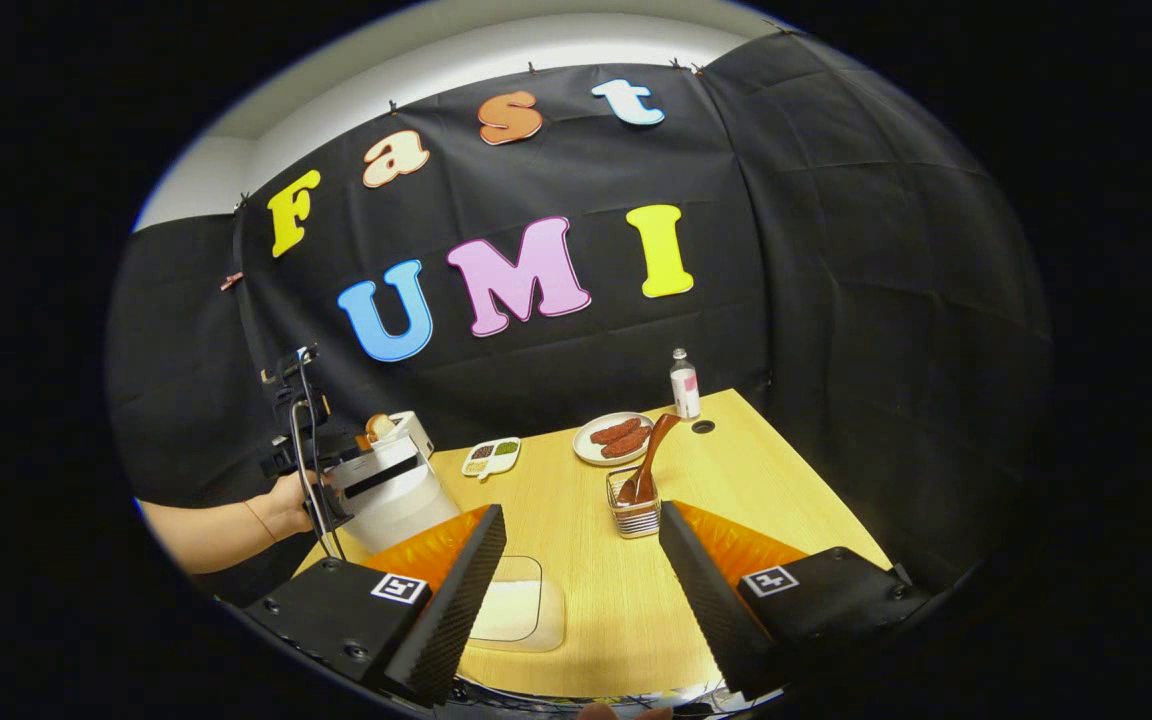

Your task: Close the left gripper, press the button to open the rice cooker; take a wooden spoon from the chopstick holder with the right hand, scoop a spoonful of rice and pour it into the rice cooker, then put the wooden spoon back into the chopstick holder.

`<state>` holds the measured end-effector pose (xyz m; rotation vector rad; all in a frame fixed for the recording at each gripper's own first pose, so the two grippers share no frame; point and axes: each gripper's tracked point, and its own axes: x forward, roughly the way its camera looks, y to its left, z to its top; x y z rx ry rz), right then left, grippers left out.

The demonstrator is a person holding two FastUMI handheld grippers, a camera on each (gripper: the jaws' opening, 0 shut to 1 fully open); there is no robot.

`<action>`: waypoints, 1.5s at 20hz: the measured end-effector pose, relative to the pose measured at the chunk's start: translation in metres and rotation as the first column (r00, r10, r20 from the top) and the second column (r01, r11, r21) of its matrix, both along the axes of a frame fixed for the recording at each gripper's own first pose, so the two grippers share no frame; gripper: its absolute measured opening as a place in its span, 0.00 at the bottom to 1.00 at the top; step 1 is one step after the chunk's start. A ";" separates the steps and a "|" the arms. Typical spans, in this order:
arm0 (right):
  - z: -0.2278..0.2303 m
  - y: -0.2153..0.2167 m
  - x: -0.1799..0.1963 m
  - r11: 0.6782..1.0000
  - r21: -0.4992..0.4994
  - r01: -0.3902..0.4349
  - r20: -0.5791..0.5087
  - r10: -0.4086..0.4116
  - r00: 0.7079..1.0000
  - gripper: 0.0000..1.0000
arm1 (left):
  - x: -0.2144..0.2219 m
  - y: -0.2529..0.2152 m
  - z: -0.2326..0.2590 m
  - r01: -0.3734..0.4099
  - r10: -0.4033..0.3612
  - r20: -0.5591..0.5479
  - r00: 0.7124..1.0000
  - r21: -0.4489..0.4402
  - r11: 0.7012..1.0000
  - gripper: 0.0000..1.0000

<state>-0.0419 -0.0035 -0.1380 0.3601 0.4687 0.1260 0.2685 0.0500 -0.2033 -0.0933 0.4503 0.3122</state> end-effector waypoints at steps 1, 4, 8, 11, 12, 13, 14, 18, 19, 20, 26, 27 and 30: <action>-0.001 0.000 0.000 1.000 -0.003 -0.007 -0.002 0.006 1.000 0.98 | -0.002 -0.001 -0.005 -0.006 0.006 -0.009 1.000 0.005 1.000 1.00; -0.003 0.000 0.000 1.000 0.002 -0.016 -0.007 0.016 1.000 0.98 | -0.005 -0.002 -0.018 -0.027 0.027 -0.043 0.999 0.000 1.000 1.00; -0.006 -0.001 -0.001 1.000 0.004 -0.019 -0.011 0.020 1.000 0.98 | -0.005 -0.009 -0.037 -0.034 0.034 -0.091 0.995 -0.003 0.999 1.00; -0.009 -0.003 -0.001 1.000 0.010 -0.014 -0.017 0.014 1.000 0.98 | -0.007 -0.011 -0.039 -0.030 0.031 -0.090 0.995 0.013 0.999 1.00; -0.011 -0.003 -0.002 1.000 0.014 -0.012 -0.021 0.012 1.000 0.98 | -0.006 -0.011 -0.041 -0.028 0.029 -0.103 0.994 0.010 1.000 1.00; -0.011 -0.004 -0.003 1.000 0.017 -0.009 -0.023 0.009 1.000 0.98 | -0.009 -0.013 -0.053 -0.022 0.022 -0.147 0.989 0.000 1.000 1.00; -0.012 -0.005 -0.004 1.000 0.019 -0.005 -0.024 0.005 1.000 0.98 | -0.012 -0.012 -0.049 -0.012 0.014 -0.140 0.990 0.016 1.000 1.00; -0.019 -0.005 -0.008 0.999 0.035 0.007 -0.040 -0.006 0.999 0.98 | -0.011 -0.015 -0.054 -0.009 0.012 -0.154 0.988 0.021 1.000 1.00; -0.019 -0.005 -0.009 0.999 0.040 0.008 -0.041 -0.006 0.999 0.98 | -0.012 -0.015 -0.052 -0.009 0.013 -0.147 0.989 0.029 1.000 1.00; -0.018 -0.004 -0.009 0.999 0.044 0.009 -0.040 -0.007 0.999 0.98 | -0.011 -0.014 -0.050 -0.006 0.012 -0.135 0.991 0.038 0.999 1.00; -0.011 -0.001 -0.006 0.999 0.047 -0.007 -0.026 0.008 1.000 0.98 | -0.028 -0.024 -0.043 0.001 0.003 -0.109 0.994 0.036 0.999 1.00; -0.009 0.000 -0.006 0.999 0.046 -0.011 -0.020 0.012 1.000 0.98 | -0.029 -0.025 -0.041 0.002 0.001 -0.099 0.995 0.032 0.999 0.98; -0.007 0.003 -0.007 0.999 0.035 -0.027 -0.013 0.028 1.000 0.98 | -0.033 -0.026 -0.029 0.016 -0.014 -0.061 0.998 0.032 0.999 0.94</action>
